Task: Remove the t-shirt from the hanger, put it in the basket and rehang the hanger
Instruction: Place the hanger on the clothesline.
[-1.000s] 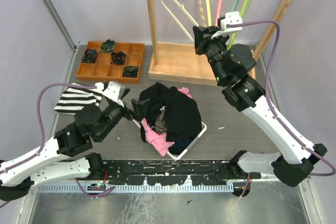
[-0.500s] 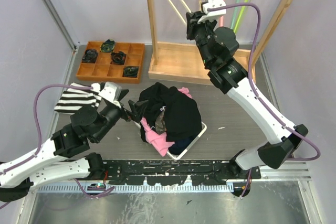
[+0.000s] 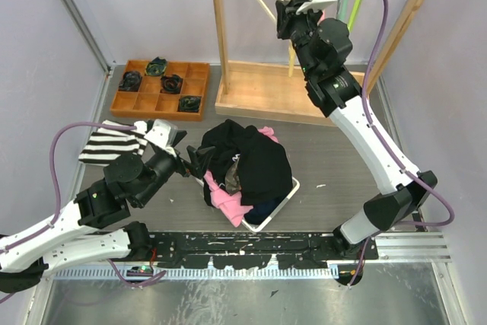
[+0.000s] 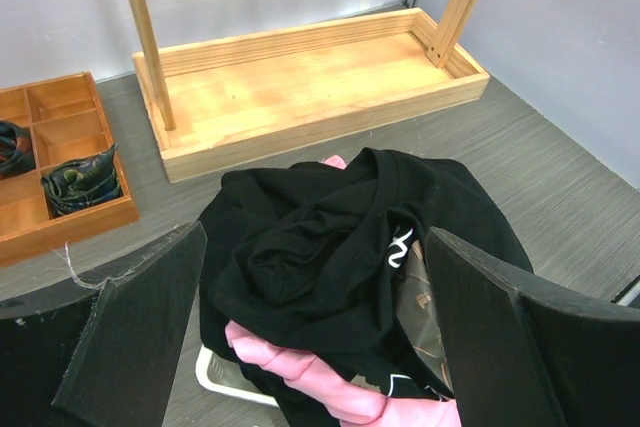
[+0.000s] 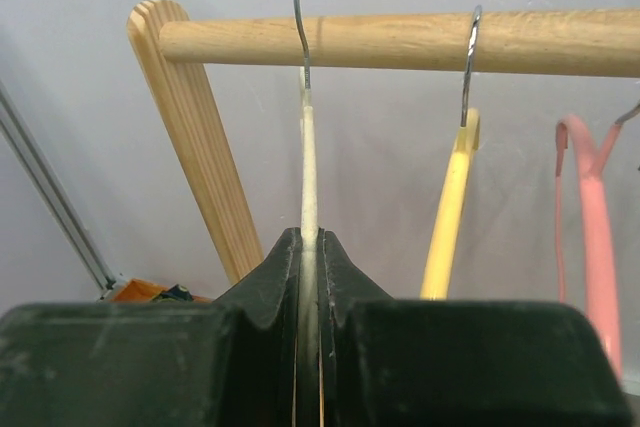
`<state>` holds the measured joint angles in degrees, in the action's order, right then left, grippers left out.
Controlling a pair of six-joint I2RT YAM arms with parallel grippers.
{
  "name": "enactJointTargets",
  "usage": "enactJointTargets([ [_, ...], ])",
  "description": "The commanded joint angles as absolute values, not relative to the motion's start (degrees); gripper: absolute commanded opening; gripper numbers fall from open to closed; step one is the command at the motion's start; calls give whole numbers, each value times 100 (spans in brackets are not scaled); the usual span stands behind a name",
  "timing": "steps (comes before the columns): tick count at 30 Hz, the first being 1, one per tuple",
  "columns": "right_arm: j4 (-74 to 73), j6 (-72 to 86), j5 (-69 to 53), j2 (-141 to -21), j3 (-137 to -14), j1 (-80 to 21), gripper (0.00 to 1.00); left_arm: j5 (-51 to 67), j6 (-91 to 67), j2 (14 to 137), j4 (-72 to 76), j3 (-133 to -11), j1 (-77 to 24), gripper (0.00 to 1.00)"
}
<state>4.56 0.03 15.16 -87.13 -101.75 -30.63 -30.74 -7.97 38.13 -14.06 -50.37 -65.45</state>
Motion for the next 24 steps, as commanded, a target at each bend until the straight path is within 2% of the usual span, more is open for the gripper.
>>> enactJointTargets([
  [1, 584, 355, 1036, -8815, -10556, -2952, 1, -3188, -791, 3775, -1383, -5100, -6548, 98],
  [12, 261, 661, 959, -8873, -10314, -2901, 3, -3199, -777, 3770, -1399, -5134, -6548, 98],
  [14, 286, 699, 966, -8752, -10110, -2900, 17, -3199, -780, 3779, -1385, -5130, -6548, 98],
  [16, 315, 783, 966, -8588, -9804, -2905, 40, -3206, -776, 3800, -1356, -5120, -6548, 98],
  [19, 316, 846, 991, -8229, -9420, -2900, 66, -3256, -786, 3872, -1343, -5150, -6548, 98],
  [20, 315, 862, 1007, -8094, -9296, -2905, 79, -3286, -807, 3895, -1343, -5158, -6548, 98],
  [21, 304, 881, 1003, -7955, -9177, -2906, 88, -3305, -835, 3914, -1345, -5160, -6548, 98],
  [23, 258, 909, 993, -7629, -8930, -2909, 99, -3338, -878, 3953, -1340, -5180, -6548, 98],
  [24, 248, 934, 989, -7439, -8768, -2909, 100, -3343, -896, 3962, -1338, -5185, -6549, 98],
])
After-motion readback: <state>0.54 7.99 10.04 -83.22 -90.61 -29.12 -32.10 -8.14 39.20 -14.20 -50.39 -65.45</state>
